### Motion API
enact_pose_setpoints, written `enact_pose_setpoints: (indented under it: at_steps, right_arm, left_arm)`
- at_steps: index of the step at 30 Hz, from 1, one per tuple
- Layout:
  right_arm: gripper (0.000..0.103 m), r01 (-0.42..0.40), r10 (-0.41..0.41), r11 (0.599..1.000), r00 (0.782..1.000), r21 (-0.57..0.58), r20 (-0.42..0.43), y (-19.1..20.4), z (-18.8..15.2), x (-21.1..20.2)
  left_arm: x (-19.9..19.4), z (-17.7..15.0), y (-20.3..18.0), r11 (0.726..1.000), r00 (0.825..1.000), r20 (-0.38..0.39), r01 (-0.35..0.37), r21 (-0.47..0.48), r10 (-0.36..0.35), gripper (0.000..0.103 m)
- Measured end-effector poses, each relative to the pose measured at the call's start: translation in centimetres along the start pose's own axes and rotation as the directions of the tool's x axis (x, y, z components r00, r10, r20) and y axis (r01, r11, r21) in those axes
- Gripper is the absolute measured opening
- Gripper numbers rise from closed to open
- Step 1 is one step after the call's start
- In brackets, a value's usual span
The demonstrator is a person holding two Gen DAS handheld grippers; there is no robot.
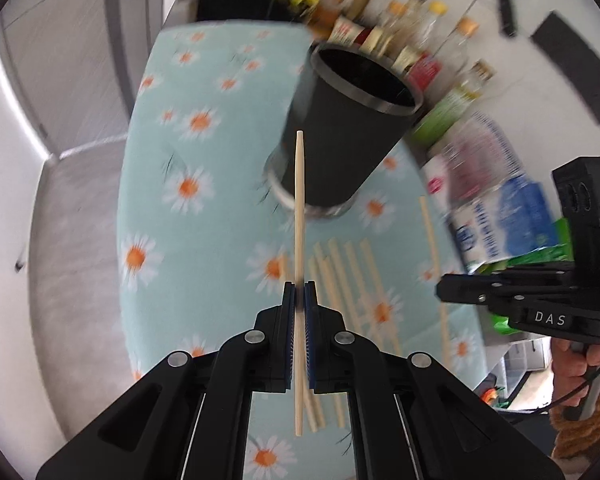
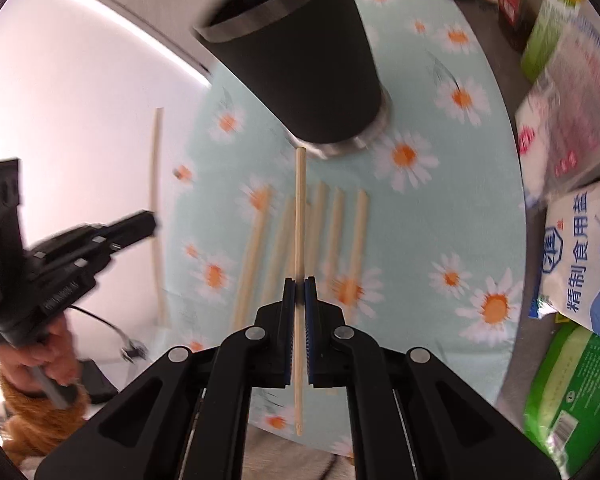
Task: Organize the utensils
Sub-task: 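Lift both held chopsticks upright and carry them over the black holder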
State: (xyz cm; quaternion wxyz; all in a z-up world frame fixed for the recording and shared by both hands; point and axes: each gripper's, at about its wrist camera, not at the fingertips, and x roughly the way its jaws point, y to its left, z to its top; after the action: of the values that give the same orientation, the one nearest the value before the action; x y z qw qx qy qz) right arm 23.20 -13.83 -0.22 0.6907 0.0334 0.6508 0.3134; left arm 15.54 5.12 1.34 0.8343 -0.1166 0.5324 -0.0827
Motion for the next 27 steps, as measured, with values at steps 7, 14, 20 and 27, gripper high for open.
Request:
enact_pose_setpoints:
  at_steps: [7, 14, 20, 27]
  right_arm:
    - [0.006, -0.027, 0.036, 0.999, 0.973, -0.043, 0.226, 3.2, 1.2, -4.2]
    - [0.006, 0.031, 0.011, 0.995, 0.911, -0.097, 0.411, 5.7, 3.3, -7.9]
    - [0.006, 0.081, 0.033, 0.982, 0.817, -0.17, 0.576, 7.2, 5.2, -10.7]
    - [0.006, 0.061, 0.094, 0.98, 0.699, -0.19, 0.709, 5.2, 7.3, -13.0]
  left_arm:
    - [-2.9, 2.6, -0.2, 0.988, 0.976, 0.166, 0.13, 0.086, -0.143, 0.004]
    - [-6.0, 5.5, -0.1, 0.975, 0.916, 0.338, 0.181, 0.13, -0.215, 0.004]
    - [-8.5, 7.4, -1.2, 0.957, 0.83, 0.483, 0.196, 0.213, -0.278, 0.004]
    - [-8.9, 9.3, -2.5, 0.947, 0.725, 0.615, 0.179, 0.266, -0.309, 0.004]
